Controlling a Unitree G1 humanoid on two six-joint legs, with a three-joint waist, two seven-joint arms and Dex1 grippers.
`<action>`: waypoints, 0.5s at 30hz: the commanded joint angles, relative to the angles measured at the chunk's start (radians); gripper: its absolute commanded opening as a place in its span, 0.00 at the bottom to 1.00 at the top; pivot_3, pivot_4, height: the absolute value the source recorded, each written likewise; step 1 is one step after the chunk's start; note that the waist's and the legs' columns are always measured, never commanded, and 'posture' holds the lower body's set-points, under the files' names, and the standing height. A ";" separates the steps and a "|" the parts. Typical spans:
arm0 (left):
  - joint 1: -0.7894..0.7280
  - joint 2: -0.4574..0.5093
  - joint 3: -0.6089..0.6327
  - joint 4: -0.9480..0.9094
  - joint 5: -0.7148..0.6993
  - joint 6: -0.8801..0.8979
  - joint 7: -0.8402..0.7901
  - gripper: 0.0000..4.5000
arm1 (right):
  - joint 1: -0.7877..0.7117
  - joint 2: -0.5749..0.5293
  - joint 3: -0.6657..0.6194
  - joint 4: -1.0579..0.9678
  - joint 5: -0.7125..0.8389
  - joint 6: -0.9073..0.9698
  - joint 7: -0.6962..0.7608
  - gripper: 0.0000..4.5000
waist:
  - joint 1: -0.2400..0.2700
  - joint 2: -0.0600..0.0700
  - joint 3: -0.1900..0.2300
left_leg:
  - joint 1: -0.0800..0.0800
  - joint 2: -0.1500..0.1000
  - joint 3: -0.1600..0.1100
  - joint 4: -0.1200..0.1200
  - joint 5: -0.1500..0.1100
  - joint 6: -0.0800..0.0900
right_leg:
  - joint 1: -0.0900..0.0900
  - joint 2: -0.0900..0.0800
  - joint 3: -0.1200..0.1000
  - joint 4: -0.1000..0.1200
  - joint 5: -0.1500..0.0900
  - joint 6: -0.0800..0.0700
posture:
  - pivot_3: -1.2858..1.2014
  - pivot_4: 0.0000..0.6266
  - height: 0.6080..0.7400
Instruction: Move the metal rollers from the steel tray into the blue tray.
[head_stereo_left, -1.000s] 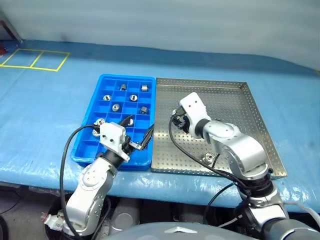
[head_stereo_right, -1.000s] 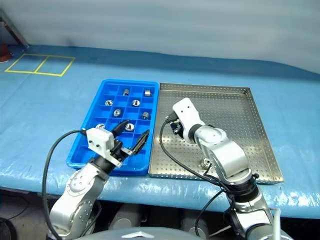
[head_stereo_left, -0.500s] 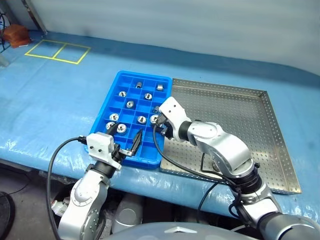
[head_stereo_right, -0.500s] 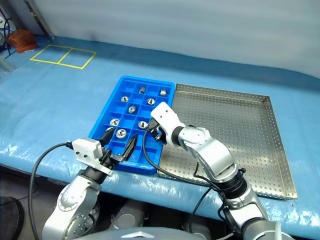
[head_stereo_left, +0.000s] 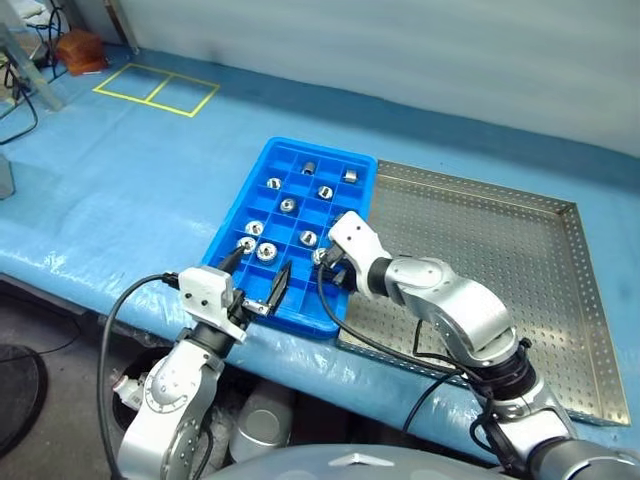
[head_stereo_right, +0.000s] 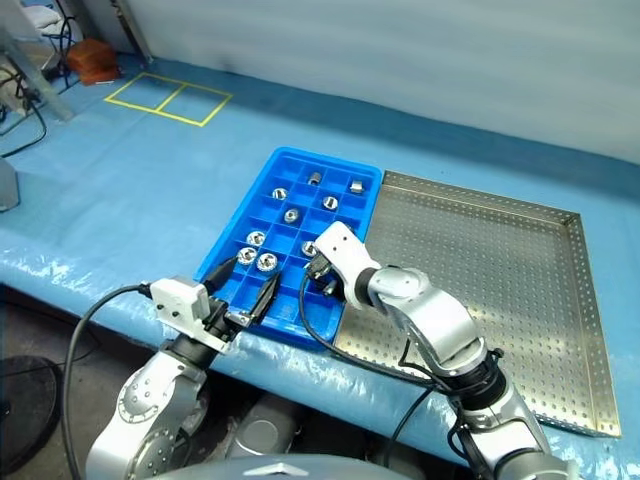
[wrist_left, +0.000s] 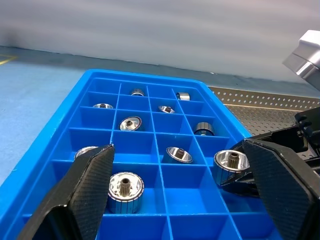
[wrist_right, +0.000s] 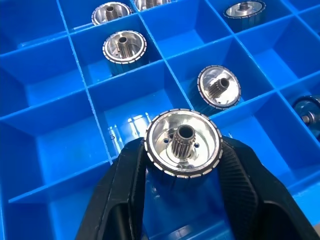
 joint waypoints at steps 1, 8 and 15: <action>-0.017 0.007 -0.014 -0.026 -0.010 -0.009 -0.015 1.00 | 0.007 -0.014 -0.044 -0.078 0.019 0.025 0.000 0.67 | 0.006 0.000 0.000 | 0.000 0.000 0.000 0.000 0.000 0.000 | 0.000 0.000 0.000 0.000 0.000 0.000 | 0.68 0.24 1.00; -0.069 0.031 -0.029 -0.013 -0.029 0.009 -0.046 1.00 | 0.051 0.000 -0.174 -0.182 0.012 0.089 -0.081 0.98 | 0.008 0.000 0.000 | -0.001 -0.002 0.000 0.000 0.000 0.000 | 0.000 0.001 -0.001 0.000 0.000 0.000 | 0.66 0.24 1.00; -0.148 0.081 -0.083 0.014 -0.056 0.045 -0.132 1.00 | 0.164 0.091 -0.397 -0.331 -0.023 0.270 -0.210 0.98 | -0.025 0.002 -0.001 | -0.002 -0.002 0.000 0.002 0.000 0.000 | 0.001 0.001 -0.001 -0.001 0.000 0.000 | 0.61 0.24 1.00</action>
